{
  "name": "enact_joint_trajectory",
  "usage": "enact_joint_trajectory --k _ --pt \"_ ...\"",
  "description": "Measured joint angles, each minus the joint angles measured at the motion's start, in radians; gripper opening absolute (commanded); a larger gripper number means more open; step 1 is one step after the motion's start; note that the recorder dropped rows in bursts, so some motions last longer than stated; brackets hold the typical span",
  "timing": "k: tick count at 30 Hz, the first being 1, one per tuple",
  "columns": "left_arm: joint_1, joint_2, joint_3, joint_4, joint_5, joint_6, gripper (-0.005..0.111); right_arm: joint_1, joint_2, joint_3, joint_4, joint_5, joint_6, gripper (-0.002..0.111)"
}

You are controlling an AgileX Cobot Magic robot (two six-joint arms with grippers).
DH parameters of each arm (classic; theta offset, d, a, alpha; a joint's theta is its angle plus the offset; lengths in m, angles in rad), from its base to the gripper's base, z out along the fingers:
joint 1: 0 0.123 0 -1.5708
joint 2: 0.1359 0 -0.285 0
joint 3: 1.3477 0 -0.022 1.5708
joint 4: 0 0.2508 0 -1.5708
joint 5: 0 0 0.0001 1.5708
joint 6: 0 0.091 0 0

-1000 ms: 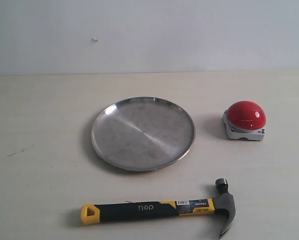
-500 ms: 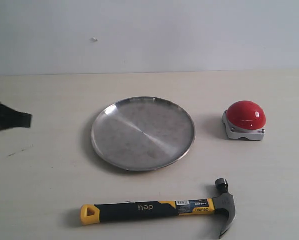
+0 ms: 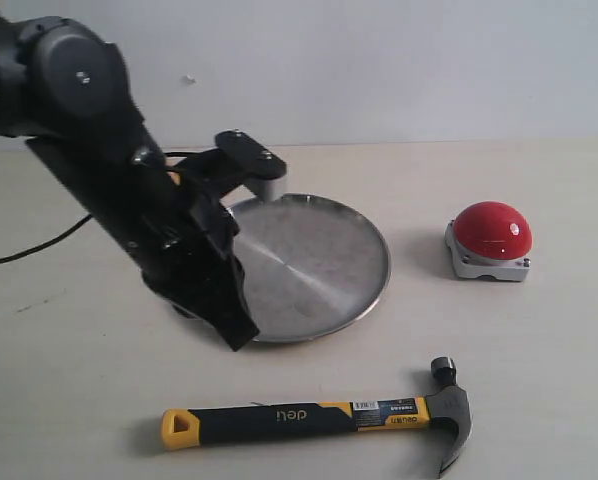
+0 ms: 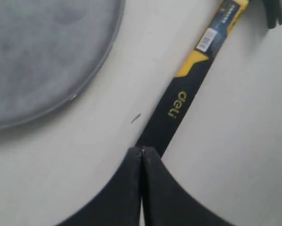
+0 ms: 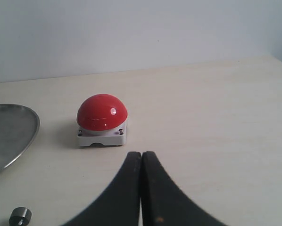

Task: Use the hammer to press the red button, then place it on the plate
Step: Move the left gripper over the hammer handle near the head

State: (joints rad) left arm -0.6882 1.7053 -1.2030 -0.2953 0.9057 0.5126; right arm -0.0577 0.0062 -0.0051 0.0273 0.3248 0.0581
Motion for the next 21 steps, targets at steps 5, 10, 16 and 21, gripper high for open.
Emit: enact_joint_trajectory --k 5,10,16,21 --pt "-0.069 0.124 -0.142 0.045 0.050 0.027 0.000 0.000 0.000 0.000 0.000 0.000 0.000 0.000" --pt "-0.131 0.243 -0.267 0.093 0.128 0.032 0.000 0.000 0.000 0.000 0.000 0.000 0.000 0.000" --pt "-0.198 0.383 -0.401 0.122 0.198 0.076 0.000 0.000 0.000 0.000 0.000 0.000 0.000 0.000" --pt "-0.247 0.463 -0.489 0.137 0.209 0.081 0.018 0.000 0.000 0.000 0.000 0.000 0.000 0.000"
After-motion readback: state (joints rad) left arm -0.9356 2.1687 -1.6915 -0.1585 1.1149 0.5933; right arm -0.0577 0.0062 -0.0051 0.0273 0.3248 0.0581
